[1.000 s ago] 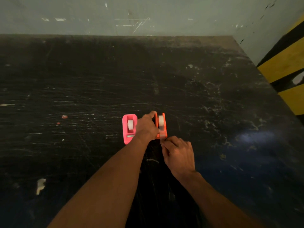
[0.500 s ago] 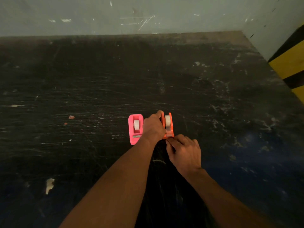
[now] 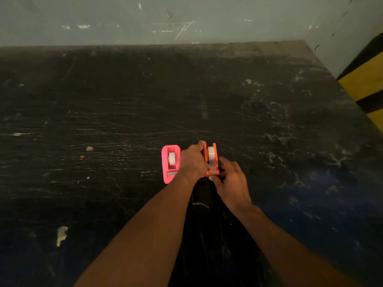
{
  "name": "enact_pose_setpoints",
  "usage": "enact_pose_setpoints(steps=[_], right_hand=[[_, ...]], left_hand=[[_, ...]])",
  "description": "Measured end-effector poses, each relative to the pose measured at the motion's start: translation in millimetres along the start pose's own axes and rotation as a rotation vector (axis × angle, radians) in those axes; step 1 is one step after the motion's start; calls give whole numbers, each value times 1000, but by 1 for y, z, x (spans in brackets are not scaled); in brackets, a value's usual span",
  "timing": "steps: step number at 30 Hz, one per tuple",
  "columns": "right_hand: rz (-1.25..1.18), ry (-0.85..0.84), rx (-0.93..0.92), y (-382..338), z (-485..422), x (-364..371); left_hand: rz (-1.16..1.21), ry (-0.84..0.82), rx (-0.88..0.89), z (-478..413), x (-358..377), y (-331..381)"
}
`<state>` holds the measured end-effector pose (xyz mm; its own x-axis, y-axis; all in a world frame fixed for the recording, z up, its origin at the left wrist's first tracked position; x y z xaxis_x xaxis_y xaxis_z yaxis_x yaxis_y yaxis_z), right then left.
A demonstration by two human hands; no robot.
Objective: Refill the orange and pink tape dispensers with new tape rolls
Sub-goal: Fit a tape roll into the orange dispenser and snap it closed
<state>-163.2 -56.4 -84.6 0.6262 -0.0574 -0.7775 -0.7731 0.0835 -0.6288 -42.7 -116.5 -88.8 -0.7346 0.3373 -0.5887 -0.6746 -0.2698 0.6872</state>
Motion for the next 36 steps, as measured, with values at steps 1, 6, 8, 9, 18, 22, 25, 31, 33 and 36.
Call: enact_pose_setpoints(steps=[1,6,8,9,18,22,25,31,33,36], right_hand=[[22,-24,-17,-2,-3,1],[68,-80,-28,-3,-8,3],[64,-69,-24,-4,-8,3],[62,-59,-27,-4,-8,2],[45,-43,-30,-3,-9,3],[8,-49,-3,-2,-10,3],[-20,-76,43,0,-9,6],[48,-140,157,15,-9,0],[98,-96,170,17,-11,-17],[108,13,150,3,-18,-49]], left_hand=[[-13,-1,12,0,0,1],[40,-41,18,2,1,-1],[52,-65,18,1,2,-2],[59,-74,18,1,3,-3],[26,-68,8,-2,4,-3],[-63,-46,12,-2,1,-1],[-108,3,-9,3,-4,-1],[-49,59,-34,13,-21,-2],[40,123,-41,18,-41,-3],[110,246,-40,32,-80,-6]])
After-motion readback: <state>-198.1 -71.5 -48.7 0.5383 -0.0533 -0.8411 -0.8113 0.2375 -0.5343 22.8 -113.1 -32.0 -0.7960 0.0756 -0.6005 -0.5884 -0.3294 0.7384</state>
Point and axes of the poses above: each hand's wrist, its own z-axis away from the middle knuckle, its own x-axis out of the palm, y = z × x, the point moved 10 cm from there along -z, towards the middle knuckle, and after that the axes turned 4 degrees about z, right-handed, at the moved point
